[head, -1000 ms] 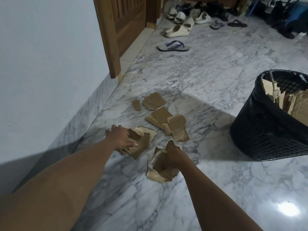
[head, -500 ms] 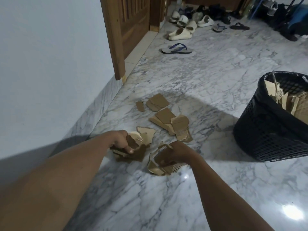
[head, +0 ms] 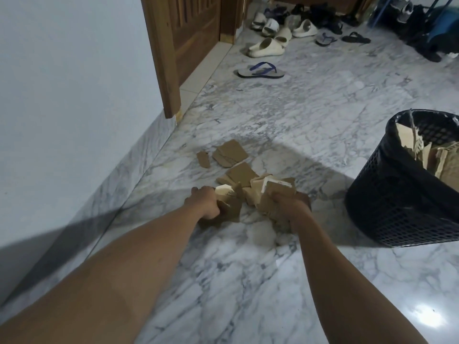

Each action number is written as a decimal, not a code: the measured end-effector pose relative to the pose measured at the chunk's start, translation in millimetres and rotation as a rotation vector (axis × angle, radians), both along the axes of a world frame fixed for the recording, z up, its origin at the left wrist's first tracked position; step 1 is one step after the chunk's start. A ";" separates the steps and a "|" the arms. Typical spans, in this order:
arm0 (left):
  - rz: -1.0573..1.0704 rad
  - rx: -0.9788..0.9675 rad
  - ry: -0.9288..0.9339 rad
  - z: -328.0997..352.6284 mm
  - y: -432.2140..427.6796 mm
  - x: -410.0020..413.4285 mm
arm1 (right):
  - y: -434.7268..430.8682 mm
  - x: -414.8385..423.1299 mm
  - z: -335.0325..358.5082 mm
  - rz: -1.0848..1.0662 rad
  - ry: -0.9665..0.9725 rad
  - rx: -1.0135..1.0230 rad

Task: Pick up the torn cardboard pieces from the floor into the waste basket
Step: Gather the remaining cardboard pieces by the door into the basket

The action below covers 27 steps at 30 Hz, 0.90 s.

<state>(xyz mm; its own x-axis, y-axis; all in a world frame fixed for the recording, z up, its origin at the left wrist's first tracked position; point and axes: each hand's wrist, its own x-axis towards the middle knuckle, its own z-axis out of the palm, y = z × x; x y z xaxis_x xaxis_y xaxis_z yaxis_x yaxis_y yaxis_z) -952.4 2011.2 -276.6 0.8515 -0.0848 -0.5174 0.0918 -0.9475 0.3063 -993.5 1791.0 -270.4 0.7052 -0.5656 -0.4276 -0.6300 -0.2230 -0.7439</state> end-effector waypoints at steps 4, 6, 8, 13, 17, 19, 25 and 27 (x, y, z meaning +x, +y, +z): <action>-0.018 0.138 -0.046 0.7 -7.3 6.3 | 20.3 16.8 -15.6 0.083 0.302 -0.308; -0.014 0.176 -0.027 -4.5 -7.9 10.6 | 25.9 18.8 -21.1 0.145 0.333 -0.352; 0.019 0.195 0.013 -8.6 -6.7 14.7 | 26.3 19.1 -24.2 0.209 0.302 -0.370; 0.005 0.248 0.030 -10.3 -1.2 16.3 | 20.0 13.4 -27.7 0.366 0.130 -0.230; -0.164 0.221 0.049 -7.5 12.7 8.1 | 11.2 -7.4 -25.1 0.682 0.207 -0.214; -0.323 0.227 0.055 -4.4 21.1 1.3 | 5.3 -18.3 -21.4 0.860 0.326 -0.225; -0.624 0.212 -0.058 -3.1 25.5 -16.6 | -21.1 -47.6 -20.7 0.754 0.293 0.002; -0.653 0.228 -0.027 -0.6 23.0 -19.5 | -26.9 -55.6 -10.2 0.630 0.236 0.155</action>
<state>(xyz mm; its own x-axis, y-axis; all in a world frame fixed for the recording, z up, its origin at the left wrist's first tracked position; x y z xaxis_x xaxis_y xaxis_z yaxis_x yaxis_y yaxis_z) -971.9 2034.2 -277.2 0.6762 -0.4760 -0.5623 -0.5241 -0.8472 0.0870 -1049.1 1764.1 -280.6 0.7574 0.0019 -0.6529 -0.5642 -0.5016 -0.6559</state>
